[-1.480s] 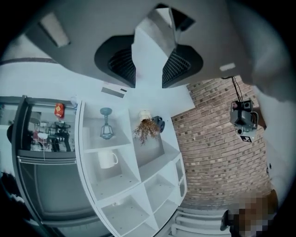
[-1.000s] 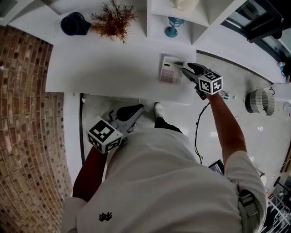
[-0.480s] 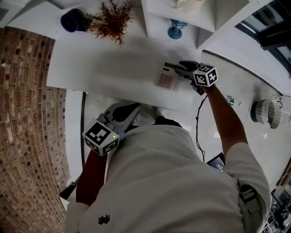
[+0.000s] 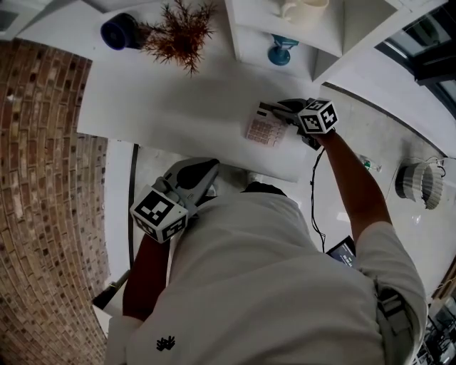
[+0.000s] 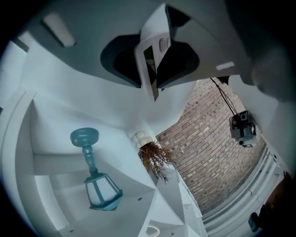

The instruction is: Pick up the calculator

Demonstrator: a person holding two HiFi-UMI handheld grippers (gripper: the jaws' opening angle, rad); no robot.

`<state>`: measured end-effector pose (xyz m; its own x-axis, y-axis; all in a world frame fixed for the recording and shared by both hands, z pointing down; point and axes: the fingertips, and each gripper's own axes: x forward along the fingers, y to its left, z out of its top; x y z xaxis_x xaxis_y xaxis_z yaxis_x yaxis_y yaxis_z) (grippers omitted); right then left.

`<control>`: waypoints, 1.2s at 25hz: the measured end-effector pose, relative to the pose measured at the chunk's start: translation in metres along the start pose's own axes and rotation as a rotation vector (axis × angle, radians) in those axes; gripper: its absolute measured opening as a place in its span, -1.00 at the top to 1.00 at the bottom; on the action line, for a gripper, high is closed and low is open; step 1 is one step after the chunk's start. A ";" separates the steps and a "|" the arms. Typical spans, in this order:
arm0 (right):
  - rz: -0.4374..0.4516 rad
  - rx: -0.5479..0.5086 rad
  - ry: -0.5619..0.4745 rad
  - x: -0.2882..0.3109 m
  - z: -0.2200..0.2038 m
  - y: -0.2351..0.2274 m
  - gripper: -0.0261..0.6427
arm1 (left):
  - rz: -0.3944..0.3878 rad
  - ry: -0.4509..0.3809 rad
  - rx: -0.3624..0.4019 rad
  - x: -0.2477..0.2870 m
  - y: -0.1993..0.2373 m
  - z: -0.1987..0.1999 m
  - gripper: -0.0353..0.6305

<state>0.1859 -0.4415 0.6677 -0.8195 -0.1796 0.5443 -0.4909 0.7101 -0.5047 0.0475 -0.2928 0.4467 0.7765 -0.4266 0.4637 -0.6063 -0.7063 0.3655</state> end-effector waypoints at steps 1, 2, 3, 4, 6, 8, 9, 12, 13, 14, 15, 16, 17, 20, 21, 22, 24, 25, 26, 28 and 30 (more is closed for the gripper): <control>0.008 0.014 -0.006 0.000 0.000 0.001 0.58 | 0.000 -0.001 0.002 -0.001 0.000 0.000 0.88; 0.017 0.030 -0.016 -0.001 0.000 0.003 0.61 | -0.002 -0.003 0.004 -0.002 0.001 -0.001 0.88; 0.027 0.044 -0.028 -0.003 0.001 0.006 0.64 | -0.004 -0.005 0.005 -0.004 0.001 -0.001 0.88; 0.035 0.056 -0.038 -0.005 0.003 0.009 0.66 | -0.007 -0.008 0.006 -0.006 0.001 -0.001 0.88; 0.045 0.068 -0.054 -0.009 0.006 0.016 0.70 | -0.013 -0.018 0.008 -0.010 0.001 0.000 0.88; 0.050 0.073 -0.071 -0.013 0.011 0.024 0.72 | -0.020 -0.031 0.012 -0.015 0.001 0.001 0.88; 0.049 0.076 -0.080 -0.015 0.014 0.028 0.73 | -0.024 -0.033 0.012 -0.019 0.002 0.000 0.88; 0.026 0.078 -0.102 -0.018 0.021 0.039 0.75 | -0.034 -0.032 0.011 -0.031 0.004 -0.008 0.88; 0.011 0.076 -0.106 -0.018 0.023 0.041 0.75 | -0.038 -0.035 0.011 -0.035 0.004 -0.009 0.88; -0.007 0.075 -0.111 -0.019 0.025 0.043 0.75 | -0.042 -0.040 0.013 -0.040 0.005 -0.010 0.88; -0.022 0.075 -0.118 -0.020 0.027 0.046 0.75 | -0.045 -0.045 0.015 -0.045 0.006 -0.011 0.88; -0.035 0.077 -0.128 -0.020 0.031 0.049 0.75 | -0.049 -0.050 0.017 -0.051 0.007 -0.012 0.88; -0.045 0.080 -0.140 -0.021 0.035 0.054 0.75 | -0.052 -0.055 0.021 -0.057 0.008 -0.014 0.88; -0.067 0.074 -0.167 -0.023 0.050 0.072 0.75 | -0.068 -0.071 0.034 -0.078 0.010 -0.019 0.88; -0.070 0.070 -0.173 -0.022 0.054 0.079 0.75 | -0.075 -0.073 0.036 -0.086 0.011 -0.022 0.88; -0.073 0.065 -0.178 -0.021 0.059 0.087 0.75 | -0.081 -0.074 0.037 -0.093 0.012 -0.026 0.88; -0.078 0.056 -0.190 -0.018 0.070 0.105 0.75 | -0.090 -0.080 0.037 -0.109 0.014 -0.033 0.88; -0.079 0.051 -0.197 -0.016 0.075 0.114 0.75 | -0.095 -0.084 0.038 -0.117 0.015 -0.036 0.88; -0.080 0.047 -0.203 -0.014 0.081 0.125 0.75 | -0.099 -0.088 0.040 -0.126 0.015 -0.040 0.88; -0.077 0.038 -0.211 -0.008 0.090 0.145 0.75 | -0.105 -0.094 0.044 -0.143 0.017 -0.047 0.88; -0.071 0.030 -0.220 -0.001 0.098 0.167 0.75 | -0.110 -0.098 0.046 -0.160 0.019 -0.056 0.88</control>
<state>0.0757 -0.3892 0.5171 -0.8258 -0.3749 0.4213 -0.5554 0.6702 -0.4923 -0.0982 -0.2067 0.4247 0.8521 -0.3971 0.3408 -0.5101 -0.7758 0.3713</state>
